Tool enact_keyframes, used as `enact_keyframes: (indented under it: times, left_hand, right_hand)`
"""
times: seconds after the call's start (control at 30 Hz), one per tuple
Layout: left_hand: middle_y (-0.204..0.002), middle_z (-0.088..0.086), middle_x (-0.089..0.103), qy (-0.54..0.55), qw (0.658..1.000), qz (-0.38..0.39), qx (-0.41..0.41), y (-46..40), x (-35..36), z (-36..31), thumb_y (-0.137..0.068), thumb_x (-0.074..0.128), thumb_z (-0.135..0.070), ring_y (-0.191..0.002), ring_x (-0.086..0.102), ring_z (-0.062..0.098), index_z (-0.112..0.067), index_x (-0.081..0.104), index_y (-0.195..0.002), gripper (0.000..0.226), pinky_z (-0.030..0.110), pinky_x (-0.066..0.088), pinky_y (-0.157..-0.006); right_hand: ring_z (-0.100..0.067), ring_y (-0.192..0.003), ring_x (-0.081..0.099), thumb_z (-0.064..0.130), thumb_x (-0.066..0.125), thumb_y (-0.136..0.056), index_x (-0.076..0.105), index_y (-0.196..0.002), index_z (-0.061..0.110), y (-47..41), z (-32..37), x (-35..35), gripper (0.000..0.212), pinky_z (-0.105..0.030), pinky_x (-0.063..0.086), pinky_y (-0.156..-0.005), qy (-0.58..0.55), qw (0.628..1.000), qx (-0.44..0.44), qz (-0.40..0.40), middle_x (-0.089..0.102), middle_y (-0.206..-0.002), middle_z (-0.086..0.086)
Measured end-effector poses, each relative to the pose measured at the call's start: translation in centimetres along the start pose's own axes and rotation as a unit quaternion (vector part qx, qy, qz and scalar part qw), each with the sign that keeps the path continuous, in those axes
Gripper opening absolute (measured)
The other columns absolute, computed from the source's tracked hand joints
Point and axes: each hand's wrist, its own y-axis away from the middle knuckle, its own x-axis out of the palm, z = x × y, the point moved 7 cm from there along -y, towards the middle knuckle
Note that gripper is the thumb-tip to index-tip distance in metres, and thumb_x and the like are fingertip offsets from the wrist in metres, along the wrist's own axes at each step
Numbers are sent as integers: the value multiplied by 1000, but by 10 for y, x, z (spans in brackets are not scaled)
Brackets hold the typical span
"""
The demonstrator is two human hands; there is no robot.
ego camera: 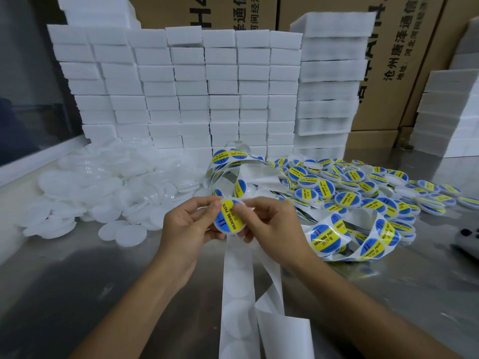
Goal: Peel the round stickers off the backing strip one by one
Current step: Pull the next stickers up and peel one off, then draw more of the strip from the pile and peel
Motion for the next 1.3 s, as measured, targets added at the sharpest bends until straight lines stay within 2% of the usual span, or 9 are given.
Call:
enact_keyframes:
  times: [0.1, 0.23, 0.4, 0.57, 0.73, 0.83, 0.97, 1.07, 1.3]
  left_hand:
    - [-74, 10, 74, -33, 999, -40, -2, -1, -6, 1, -66, 71, -37, -63, 67, 21, -13, 72, -83, 28, 29, 54, -53]
    - [-79, 19, 73, -61, 997, -45, 2, 2, -4, 2, -58, 76, -43, -72, 68, 34, -7, 62, -78, 44, 52, 55, -77]
    - [-82, 17, 74, 13, 1000, 21, -18, 2, 7, 4, -63, 77, -26, -70, 71, 24, -9, 62, -90, 35, 36, 60, -66]
    - [-82, 18, 75, 30, 999, -2, -17, 0, 3, 6, -82, 66, 3, -69, 71, 24, -10, 62, -96, 19, 34, 60, -67]
    - [-83, 19, 74, 43, 999, -3, -8, -2, -1, 6, -73, 72, -12, -71, 73, 26, -7, 64, -92, 21, 28, 57, -58]
    - [-77, 16, 73, 32, 999, -2, -10, -2, 0, 6, -70, 71, -32, -67, 71, 24, -8, 65, -92, 33, 30, 58, -58]
    - [-82, 11, 75, -59, 998, 21, 0, -1, 6, 17, -79, 71, -31, -62, 66, 18, -11, 66, -91, 24, 27, 55, -55]
    - [-88, 7, 71, -140, 989, 39, 6, 3, 14, 37, -84, 73, -19, -64, 64, 14, -23, 67, -96, 14, 25, 53, -56]
    - [-104, -6, 56, -218, 974, 58, 26, -4, 17, 51, -83, 76, -29, -69, 62, 6, -49, 60, -112, 38, 25, 49, -61]
  right_hand:
    - [-7, -59, 65, 30, 81, -80, 61, -123, 33, 1, 4, 2, 47, -14, 48, -56, 75, 996, -43, 15, 68, -85, 7]
    - [-7, -67, 63, 33, 83, -76, 72, -100, 22, 4, 13, 7, 29, -16, 50, -58, 143, 985, -89, 21, 71, -87, 7]
    - [-16, -70, 71, 21, 73, -88, 73, -86, 15, 0, 8, -8, 6, -44, 59, -66, 56, 996, -40, -50, 73, -77, 0]
    - [-5, -86, 66, 25, 78, -84, 71, -110, 18, 2, 17, -7, 28, -17, 52, -68, 137, 985, -104, -31, 68, -103, 9]
    - [-18, -109, 61, 35, 85, -74, 70, -118, 14, 10, 30, 9, 51, -35, 51, -90, 268, 940, -210, 37, 64, -117, -2]
    - [-15, -105, 62, 39, 82, -76, 73, -113, 15, 5, 36, -5, 45, -28, 48, -91, 249, 944, -215, 21, 70, -111, 0]
    - [-2, -96, 58, 35, 80, -80, 72, -104, 21, -17, 28, -58, 29, -12, 41, -79, 231, 958, -143, -92, 67, -106, 12]
    - [-6, -92, 55, 32, 79, -80, 68, -91, 27, -42, 1, -106, 17, -17, 42, -75, 264, 951, -28, -158, 59, -106, 9]
    - [-11, -64, 55, 30, 75, -83, 70, -92, 15, -84, -59, -153, 19, -22, 33, -51, 395, 903, 76, -151, 67, -96, -2]
